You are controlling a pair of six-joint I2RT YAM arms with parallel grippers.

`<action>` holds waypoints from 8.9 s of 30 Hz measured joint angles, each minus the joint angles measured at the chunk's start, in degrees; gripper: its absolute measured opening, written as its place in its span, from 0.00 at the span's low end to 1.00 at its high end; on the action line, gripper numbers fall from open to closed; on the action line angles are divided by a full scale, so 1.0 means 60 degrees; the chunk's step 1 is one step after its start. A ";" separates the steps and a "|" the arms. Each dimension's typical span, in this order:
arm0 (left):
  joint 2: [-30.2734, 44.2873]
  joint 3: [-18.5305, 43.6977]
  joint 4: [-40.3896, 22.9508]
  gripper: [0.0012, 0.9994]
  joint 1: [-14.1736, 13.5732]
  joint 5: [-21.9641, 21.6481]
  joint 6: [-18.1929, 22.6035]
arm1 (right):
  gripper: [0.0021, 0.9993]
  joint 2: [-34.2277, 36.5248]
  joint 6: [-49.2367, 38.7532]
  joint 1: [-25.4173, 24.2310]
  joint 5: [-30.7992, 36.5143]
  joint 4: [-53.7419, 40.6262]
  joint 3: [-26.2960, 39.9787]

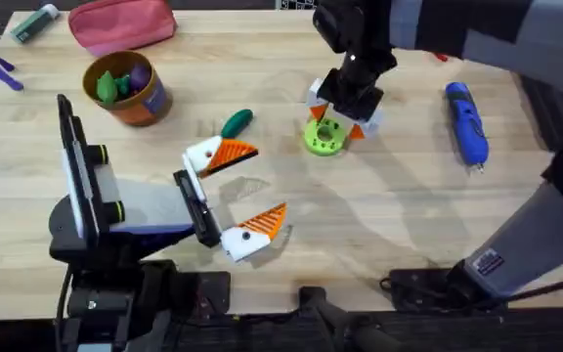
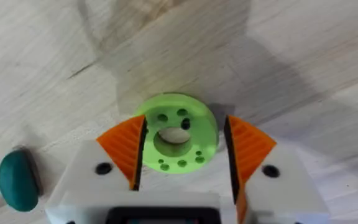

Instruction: Pick up the gripper from the table and insert it into the empty holder that is missing its gripper. Then pick up a screw, insert it into the mounting hole, and use the screwdriver to tighten it. Finally, clean up the table by picking up the vegetable and placing it into the bucket.

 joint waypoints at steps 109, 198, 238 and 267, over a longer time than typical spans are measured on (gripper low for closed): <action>-0.0001 0.0000 0.0004 0.99 0.0000 0.0000 0.0002 | 0.00 -0.1461 -0.6316 0.1767 0.1103 -0.2923 0.4902; -0.0001 0.0000 0.0001 0.99 0.0000 0.0000 0.0000 | 0.00 0.0871 -1.5202 0.6025 0.0094 -0.4733 0.8080; -0.0001 0.0000 0.0002 0.99 0.0000 0.0000 0.0002 | 0.00 0.0871 -1.5231 0.6153 0.0094 -0.4754 0.8080; 0.0000 0.0000 0.0001 0.99 0.0000 0.0000 0.0004 | 0.00 0.1173 -1.5231 0.6153 0.0094 -0.4765 0.8080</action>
